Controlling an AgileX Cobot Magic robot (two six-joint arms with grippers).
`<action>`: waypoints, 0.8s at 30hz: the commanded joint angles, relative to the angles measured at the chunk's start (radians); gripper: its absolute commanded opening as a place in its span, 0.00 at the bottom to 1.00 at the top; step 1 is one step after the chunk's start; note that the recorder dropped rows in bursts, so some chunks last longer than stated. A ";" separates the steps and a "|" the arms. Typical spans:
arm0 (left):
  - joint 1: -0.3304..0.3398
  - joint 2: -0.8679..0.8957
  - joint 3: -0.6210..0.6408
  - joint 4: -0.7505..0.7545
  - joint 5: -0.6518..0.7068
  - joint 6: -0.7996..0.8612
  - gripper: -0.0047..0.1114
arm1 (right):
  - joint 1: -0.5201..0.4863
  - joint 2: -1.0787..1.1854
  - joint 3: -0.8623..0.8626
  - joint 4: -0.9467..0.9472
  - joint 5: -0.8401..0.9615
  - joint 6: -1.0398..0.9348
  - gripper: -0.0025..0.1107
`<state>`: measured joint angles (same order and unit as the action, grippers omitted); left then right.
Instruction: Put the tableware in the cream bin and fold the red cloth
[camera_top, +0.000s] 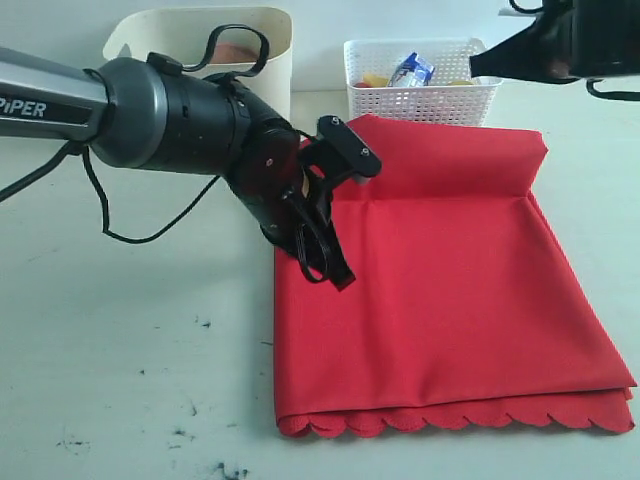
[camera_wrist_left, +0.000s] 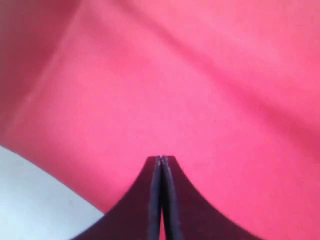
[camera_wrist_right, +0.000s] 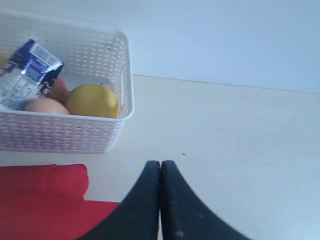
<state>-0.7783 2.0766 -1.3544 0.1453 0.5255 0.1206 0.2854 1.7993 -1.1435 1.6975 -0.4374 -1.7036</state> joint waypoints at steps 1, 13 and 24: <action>0.054 -0.006 0.002 0.012 -0.132 -0.032 0.05 | -0.001 -0.075 0.070 0.047 0.178 -0.101 0.02; 0.141 -0.005 0.002 0.020 -0.343 -0.076 0.05 | -0.001 0.135 0.127 0.047 0.606 -0.101 0.02; 0.141 -0.005 0.002 0.020 -0.182 -0.076 0.05 | -0.001 0.425 -0.259 0.047 0.424 -0.099 0.02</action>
<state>-0.6389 2.0766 -1.3544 0.1601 0.2859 0.0529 0.2873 2.1869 -1.3325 1.7479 0.0000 -1.7984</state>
